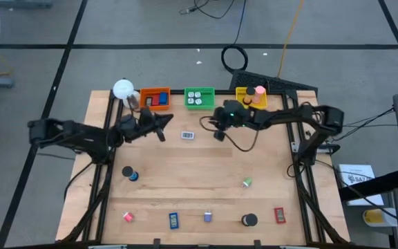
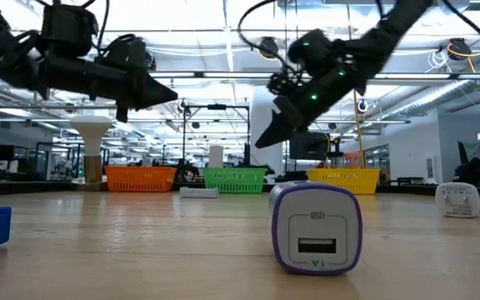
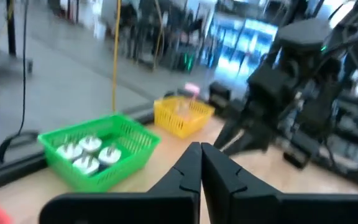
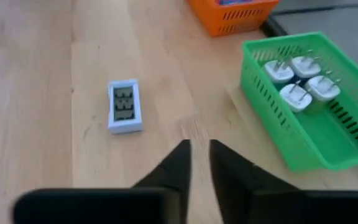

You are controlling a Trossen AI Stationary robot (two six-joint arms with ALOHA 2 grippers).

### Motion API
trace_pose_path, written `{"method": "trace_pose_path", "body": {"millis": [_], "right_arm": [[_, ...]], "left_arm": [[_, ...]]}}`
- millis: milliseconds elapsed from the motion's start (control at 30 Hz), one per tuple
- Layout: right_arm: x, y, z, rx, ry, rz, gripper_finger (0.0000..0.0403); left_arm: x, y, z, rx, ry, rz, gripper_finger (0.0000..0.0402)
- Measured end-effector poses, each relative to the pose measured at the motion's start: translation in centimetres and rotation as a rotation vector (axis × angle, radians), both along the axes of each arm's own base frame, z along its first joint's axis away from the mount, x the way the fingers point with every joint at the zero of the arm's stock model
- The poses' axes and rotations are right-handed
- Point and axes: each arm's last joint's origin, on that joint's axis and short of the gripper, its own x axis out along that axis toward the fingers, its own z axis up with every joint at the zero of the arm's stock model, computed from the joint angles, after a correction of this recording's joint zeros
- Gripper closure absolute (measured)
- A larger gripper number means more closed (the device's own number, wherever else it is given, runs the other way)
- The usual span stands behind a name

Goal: Pick & Place Office items
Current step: Put the white digital clock into the orange basket

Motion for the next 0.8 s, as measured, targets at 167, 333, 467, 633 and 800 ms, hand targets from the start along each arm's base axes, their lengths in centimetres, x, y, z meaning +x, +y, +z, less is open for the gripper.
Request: {"method": "trace_pose_path", "body": {"millis": [167,333,467,633,800], "right_arm": [[-2.7,0.7,-0.2,-0.007,-0.15,-0.035,0.0396],[-3.8,1.2,-0.4,-0.024,-0.214,-0.034,0.038],[-3.8,1.2,-0.4,-0.029,-0.218,-0.033,0.0382],[-3.9,1.2,-0.5,-0.059,-0.189,-0.011,0.0394],[-4.0,1.2,-0.8,-0.082,-0.15,0.004,0.0402]], "left_arm": [[0.4,1.2,1.7,-0.09,0.291,-0.028,0.0391],[2.3,1.3,3.3,-0.153,0.502,-0.064,0.0347],[4.6,0.9,2.6,-0.17,0.607,-0.121,0.0286],[7.4,0.9,0.9,-0.15,0.748,-0.191,0.0205],[9.6,1.6,0.2,-0.122,0.818,-0.216,0.0142]]}}
